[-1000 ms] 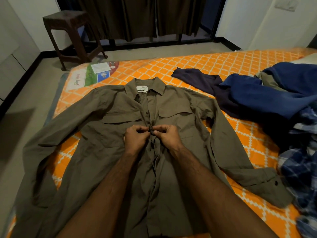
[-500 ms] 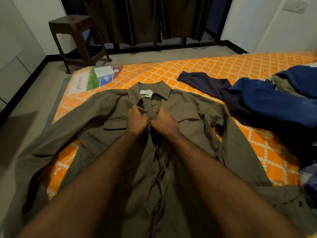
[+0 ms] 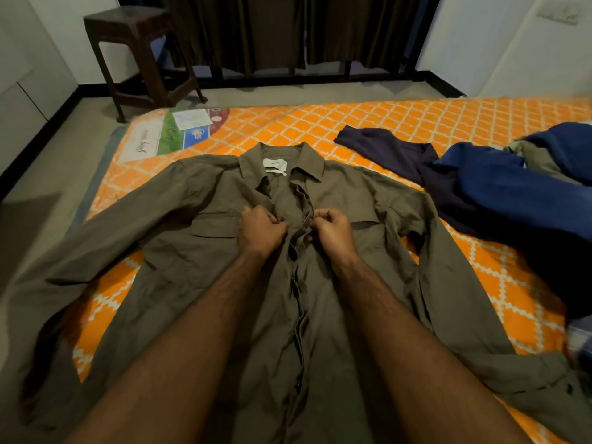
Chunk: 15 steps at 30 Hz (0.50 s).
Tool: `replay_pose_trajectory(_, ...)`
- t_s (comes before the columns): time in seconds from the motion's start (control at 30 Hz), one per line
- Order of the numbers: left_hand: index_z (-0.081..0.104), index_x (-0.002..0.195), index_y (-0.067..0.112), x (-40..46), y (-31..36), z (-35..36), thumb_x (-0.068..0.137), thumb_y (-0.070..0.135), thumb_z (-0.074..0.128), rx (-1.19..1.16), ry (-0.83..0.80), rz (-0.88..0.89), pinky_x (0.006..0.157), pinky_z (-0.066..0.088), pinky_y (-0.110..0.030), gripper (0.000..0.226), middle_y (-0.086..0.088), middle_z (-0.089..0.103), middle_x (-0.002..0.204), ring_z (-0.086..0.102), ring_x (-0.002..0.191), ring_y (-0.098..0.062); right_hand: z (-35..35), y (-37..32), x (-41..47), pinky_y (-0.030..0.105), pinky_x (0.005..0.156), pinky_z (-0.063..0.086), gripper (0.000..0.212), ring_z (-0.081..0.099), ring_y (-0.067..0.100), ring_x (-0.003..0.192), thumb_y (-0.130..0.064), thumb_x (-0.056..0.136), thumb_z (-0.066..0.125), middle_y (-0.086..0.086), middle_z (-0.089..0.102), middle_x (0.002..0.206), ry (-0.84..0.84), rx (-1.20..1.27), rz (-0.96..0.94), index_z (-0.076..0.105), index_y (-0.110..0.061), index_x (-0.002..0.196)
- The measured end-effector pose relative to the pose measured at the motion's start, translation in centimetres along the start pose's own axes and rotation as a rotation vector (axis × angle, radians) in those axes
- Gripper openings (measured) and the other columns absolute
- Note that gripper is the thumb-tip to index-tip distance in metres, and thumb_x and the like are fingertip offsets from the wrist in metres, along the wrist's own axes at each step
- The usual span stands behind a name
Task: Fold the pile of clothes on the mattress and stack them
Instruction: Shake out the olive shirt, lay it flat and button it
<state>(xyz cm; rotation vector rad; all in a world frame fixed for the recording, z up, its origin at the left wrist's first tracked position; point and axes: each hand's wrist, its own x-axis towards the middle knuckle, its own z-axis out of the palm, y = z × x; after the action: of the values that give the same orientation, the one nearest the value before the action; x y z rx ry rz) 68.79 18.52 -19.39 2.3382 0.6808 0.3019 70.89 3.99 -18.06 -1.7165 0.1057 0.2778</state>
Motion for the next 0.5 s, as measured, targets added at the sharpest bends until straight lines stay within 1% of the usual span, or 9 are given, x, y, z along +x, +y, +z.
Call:
replay_pose_trajectory(0.1, 0.054, 0.065, 0.026, -0.4, 0.2, 0.0, 0.083, 0.025, 0.076, -0.055, 0.023, 0.004, 0.076, 0.052, -0.035, 0.029, -0.006, 0.068, 0.088, 0.061, 0.083, -0.017, -0.8, -0.7, -0.3, 0.03, 0.062, 0.054, 0.021, 0.06, 0.019, 0.071, 0.007, 0.094, 0.045, 0.015, 0.066, 0.093, -0.059, 0.128, 0.052, 0.062, -0.002, 0.102)
replay_pose_trajectory(0.13, 0.055, 0.065, 0.024, -0.6, 0.3, -0.1, 0.084, 0.023, 0.076, -0.077, 0.036, 0.006, 0.073, 0.053, -0.034, 0.028, -0.005, 0.068, 0.085, 0.062, 0.08, -0.017, -0.9, -0.8, -0.2, 0.027, 0.058, 0.052, 0.023, 0.059, 0.018, 0.07, 0.009, 0.094, 0.044, 0.016, 0.065, 0.094, -0.065, 0.151, 0.058, 0.061, 0.001, 0.106)
replay_pose_trajectory(0.2, 0.06, 0.07, 0.022, -1.0, 0.1, 0.0, 0.084, 0.022, 0.077, -0.12, 0.077, 0.019, 0.067, 0.047, -0.027, 0.022, -0.004, 0.069, 0.084, 0.062, 0.075, -0.014, -0.9, -0.7, -0.1, 0.024, 0.056, 0.051, 0.024, 0.057, 0.016, 0.066, 0.011, 0.093, 0.043, 0.017, 0.063, 0.095, -0.066, 0.165, 0.062, 0.06, 0.004, 0.108)
replay_pose_trajectory(0.27, 0.064, 0.077, 0.021, -1.4, -0.3, 0.2, 0.083, 0.025, 0.078, -0.17, 0.113, 0.037, 0.067, 0.047, -0.025, 0.015, -0.003, 0.067, 0.087, 0.062, 0.076, -0.012, -0.8, -0.4, 0.1, 0.023, 0.055, 0.052, 0.024, 0.056, 0.015, 0.065, 0.012, 0.094, 0.045, 0.019, 0.062, 0.096, -0.064, 0.165, 0.05, 0.061, 0.005, 0.11)
replay_pose_trajectory(0.3, 0.065, 0.08, 0.021, -1.7, -0.5, 0.3, 0.084, 0.026, 0.077, -0.194, 0.13, 0.049, 0.068, 0.049, -0.026, 0.013, -0.002, 0.066, 0.088, 0.061, 0.076, -0.012, -0.8, -0.3, 0.2, 0.022, 0.056, 0.052, 0.023, 0.057, 0.014, 0.066, 0.011, 0.094, 0.047, 0.018, 0.062, 0.096, -0.068, 0.153, 0.033, 0.061, 0.004, 0.111)
replay_pose_trajectory(0.37, 0.067, 0.084, 0.02, -2.1, -0.8, 0.3, 0.084, 0.026, 0.077, -0.222, 0.159, 0.069, 0.07, 0.051, -0.027, 0.012, 0.0, 0.065, 0.089, 0.061, 0.077, -0.011, -0.7, -0.1, 0.2, 0.021, 0.061, 0.053, 0.02, 0.061, 0.012, 0.069, 0.008, 0.095, 0.053, 0.012, 0.066, 0.091, -0.094, 0.105, -0.016, 0.065, -0.003, 0.107)
replay_pose_trajectory(0.43, 0.068, 0.086, 0.019, -2.2, -0.8, 0.3, 0.084, 0.026, 0.077, -0.225, 0.182, 0.078, 0.07, 0.05, -0.027, 0.012, 0.001, 0.066, 0.089, 0.061, 0.077, -0.011, -0.4, 0.1, 0.0, 0.023, 0.07, 0.055, 0.018, 0.065, 0.011, 0.074, 0.004, 0.094, 0.06, 0.004, 0.07, 0.084, -0.11, 0.058, -0.065, 0.069, -0.01, 0.101)
replay_pose_trajectory(0.5, 0.068, 0.084, 0.02, -2.3, -0.7, 0.3, 0.083, 0.026, 0.077, -0.229, 0.196, 0.092, 0.07, 0.051, -0.029, 0.011, 0.001, 0.067, 0.087, 0.062, 0.076, -0.012, 0.1, 0.4, 0.1, 0.027, 0.078, 0.058, 0.016, 0.069, 0.014, 0.079, 0.002, 0.092, 0.064, 0.004, 0.073, 0.085, -0.088, 0.033, -0.101, 0.072, -0.01, 0.1)
